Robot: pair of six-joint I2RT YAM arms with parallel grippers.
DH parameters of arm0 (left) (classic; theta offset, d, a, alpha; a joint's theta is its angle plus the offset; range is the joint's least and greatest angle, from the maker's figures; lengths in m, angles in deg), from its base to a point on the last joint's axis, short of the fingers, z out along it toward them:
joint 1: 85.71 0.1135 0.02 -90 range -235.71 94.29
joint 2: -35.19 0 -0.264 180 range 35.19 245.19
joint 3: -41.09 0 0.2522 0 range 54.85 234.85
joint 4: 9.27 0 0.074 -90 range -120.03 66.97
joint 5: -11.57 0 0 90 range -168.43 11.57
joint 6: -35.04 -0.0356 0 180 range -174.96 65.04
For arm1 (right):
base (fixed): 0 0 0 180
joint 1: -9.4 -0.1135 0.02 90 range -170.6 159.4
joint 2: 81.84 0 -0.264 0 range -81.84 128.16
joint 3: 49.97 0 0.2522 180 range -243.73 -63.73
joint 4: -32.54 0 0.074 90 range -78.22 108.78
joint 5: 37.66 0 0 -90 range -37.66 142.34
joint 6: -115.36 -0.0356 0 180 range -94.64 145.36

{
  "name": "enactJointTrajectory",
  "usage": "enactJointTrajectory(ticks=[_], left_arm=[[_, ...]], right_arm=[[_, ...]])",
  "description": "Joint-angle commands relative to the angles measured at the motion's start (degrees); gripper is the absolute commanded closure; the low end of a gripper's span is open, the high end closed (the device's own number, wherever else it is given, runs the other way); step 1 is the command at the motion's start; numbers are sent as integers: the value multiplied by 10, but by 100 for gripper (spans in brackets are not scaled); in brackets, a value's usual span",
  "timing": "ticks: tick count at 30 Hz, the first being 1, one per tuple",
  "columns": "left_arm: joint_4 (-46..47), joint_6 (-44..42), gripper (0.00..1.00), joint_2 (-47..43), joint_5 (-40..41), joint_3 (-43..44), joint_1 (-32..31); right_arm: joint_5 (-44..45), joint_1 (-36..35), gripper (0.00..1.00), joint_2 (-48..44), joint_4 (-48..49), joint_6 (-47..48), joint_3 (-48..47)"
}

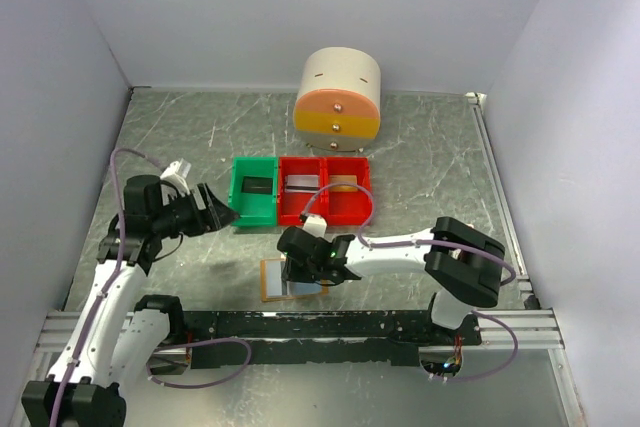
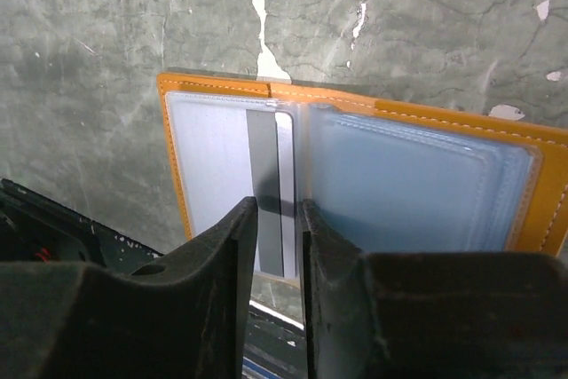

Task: Take the credit cards out of the card holder

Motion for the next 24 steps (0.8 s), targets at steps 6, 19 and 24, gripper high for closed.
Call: enactJointTrajectory(ticks=[6,19,24], left_arm=[[-24,51,18,-12,-132,-37,-20],[41,214,32,53,74,-99,-284],[64,248,35,76,155,-127,-334]], right_arm=[[-31,9,79,3,49,-24,40],[-56,27,87,-22,111,-44,92],[-71,33,87,-21,135,-44,107]])
